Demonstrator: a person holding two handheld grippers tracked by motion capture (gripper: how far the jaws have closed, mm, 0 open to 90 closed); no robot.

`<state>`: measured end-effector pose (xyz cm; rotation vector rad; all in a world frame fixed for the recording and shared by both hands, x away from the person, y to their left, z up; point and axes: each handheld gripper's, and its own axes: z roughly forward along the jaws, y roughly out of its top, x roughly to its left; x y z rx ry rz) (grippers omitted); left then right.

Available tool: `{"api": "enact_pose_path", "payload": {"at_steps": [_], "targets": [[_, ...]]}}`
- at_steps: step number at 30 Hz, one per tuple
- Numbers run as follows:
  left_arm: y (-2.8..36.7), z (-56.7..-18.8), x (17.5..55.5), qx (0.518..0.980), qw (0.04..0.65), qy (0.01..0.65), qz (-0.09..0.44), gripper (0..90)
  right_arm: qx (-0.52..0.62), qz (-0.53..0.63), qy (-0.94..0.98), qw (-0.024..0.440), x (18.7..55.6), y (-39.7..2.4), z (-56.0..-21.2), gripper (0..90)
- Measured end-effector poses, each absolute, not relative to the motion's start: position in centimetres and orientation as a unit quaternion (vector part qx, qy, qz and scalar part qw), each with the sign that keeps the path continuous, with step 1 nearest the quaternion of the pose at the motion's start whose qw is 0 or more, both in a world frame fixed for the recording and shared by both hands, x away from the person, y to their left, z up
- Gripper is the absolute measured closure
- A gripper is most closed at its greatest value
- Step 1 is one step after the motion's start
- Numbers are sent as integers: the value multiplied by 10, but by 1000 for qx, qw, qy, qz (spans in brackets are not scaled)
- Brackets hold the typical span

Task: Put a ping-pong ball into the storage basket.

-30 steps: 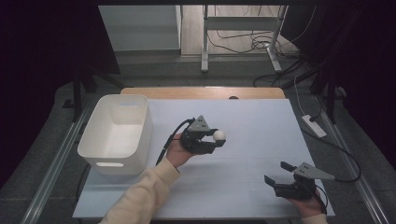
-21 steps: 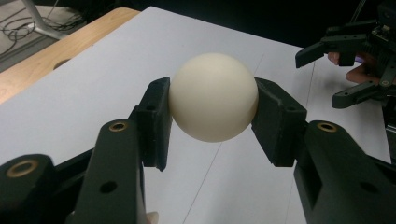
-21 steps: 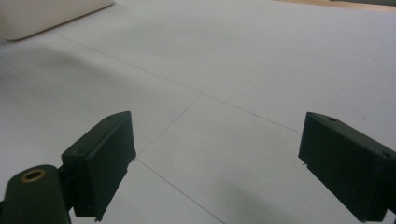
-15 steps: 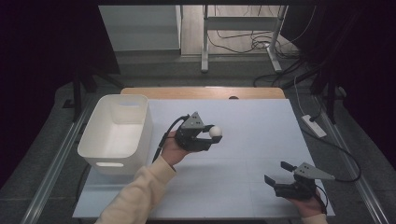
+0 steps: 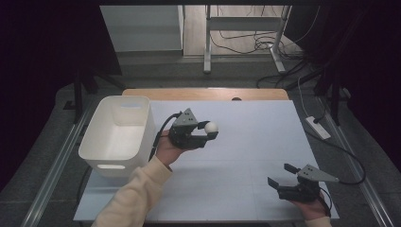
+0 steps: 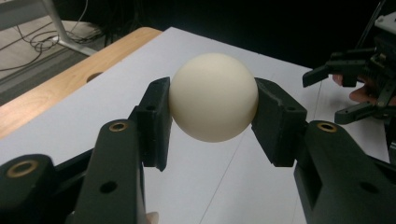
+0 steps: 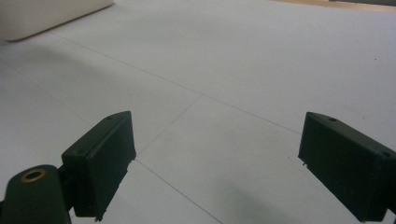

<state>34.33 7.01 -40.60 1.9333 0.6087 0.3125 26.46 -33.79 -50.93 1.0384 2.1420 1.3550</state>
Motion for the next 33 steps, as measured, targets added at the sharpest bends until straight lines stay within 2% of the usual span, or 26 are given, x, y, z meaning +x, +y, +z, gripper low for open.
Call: {"api": "enact_pose_path", "payload": {"at_steps": [33], "targets": [[109, -386, 342, 782, 531, 284, 159, 508, 371, 484, 766, 203, 264, -338, -509, 107]]}}
